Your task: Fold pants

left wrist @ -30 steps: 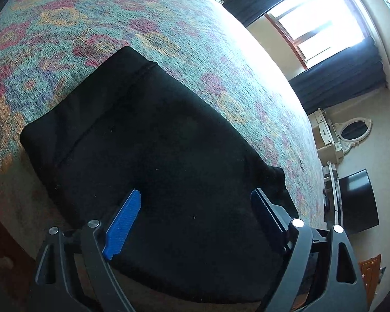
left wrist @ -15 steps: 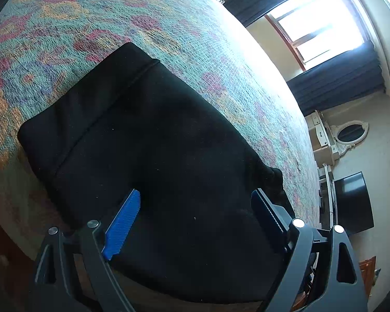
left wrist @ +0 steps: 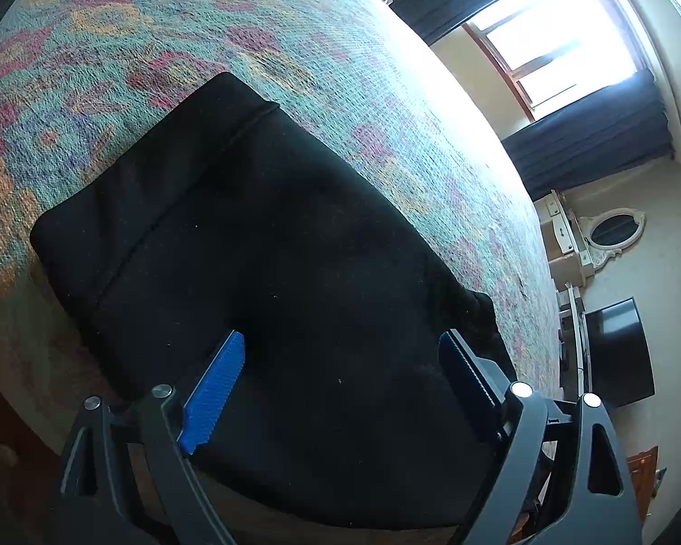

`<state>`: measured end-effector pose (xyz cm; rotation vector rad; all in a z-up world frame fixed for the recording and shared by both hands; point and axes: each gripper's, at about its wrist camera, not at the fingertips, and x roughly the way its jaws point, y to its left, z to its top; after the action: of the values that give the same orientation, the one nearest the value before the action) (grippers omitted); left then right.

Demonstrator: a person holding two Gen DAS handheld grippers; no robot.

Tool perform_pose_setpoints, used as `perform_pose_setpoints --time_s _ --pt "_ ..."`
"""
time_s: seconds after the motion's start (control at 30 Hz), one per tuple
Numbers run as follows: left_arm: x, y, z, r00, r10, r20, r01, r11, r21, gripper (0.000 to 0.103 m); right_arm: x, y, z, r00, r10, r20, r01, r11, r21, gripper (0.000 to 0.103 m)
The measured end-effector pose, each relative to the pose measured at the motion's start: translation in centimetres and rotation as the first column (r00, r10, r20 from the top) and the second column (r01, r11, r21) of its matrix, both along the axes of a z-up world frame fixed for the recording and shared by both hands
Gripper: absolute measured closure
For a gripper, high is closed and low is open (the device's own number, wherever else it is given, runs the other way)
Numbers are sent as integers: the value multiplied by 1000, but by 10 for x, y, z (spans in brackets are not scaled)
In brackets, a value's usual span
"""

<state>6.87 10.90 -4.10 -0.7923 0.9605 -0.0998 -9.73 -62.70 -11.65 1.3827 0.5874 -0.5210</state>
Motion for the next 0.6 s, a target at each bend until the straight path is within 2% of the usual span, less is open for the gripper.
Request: perform_pose_setpoints --time_s 0.17,0.23,0.3,0.33,0.4,0.47,0.5,0.57,0.6 --pt "-3 6 4 1000 25 -10 -26 997 -67 17 0 -1 12 1000 13 -9 -13 999 -37 97" --pt "-4 9 4 999 40 -11 -41 996 -85 17 -5 -3 17 1000 17 -5 -17 999 -39 94" --pt "-4 10 5 999 40 -15 -41 995 -86 17 -4 -6 26 999 26 -22 -28 997 -75 86" --pt "-4 9 6 999 37 -12 -38 996 -77 17 -4 -9 32 999 24 -36 -27 994 -107 83" --pt "-3 6 9 1000 21 1 -21 999 -47 17 -3 -20 47 998 0 -67 -12 983 -182 61" --pt "-3 -2 15 1000 -4 22 4 1000 -9 17 1 -30 55 997 5 -79 -23 974 -226 52" --pt "-3 -6 18 999 -20 37 19 1000 16 17 12 -36 54 995 57 -83 -74 974 -213 44" --pt "-1 -15 23 996 -61 61 57 995 77 17 37 -44 53 984 158 -83 -172 963 -208 44" --pt "1 -18 24 994 -82 66 75 992 105 17 49 -45 52 973 217 -83 -230 951 -205 38"
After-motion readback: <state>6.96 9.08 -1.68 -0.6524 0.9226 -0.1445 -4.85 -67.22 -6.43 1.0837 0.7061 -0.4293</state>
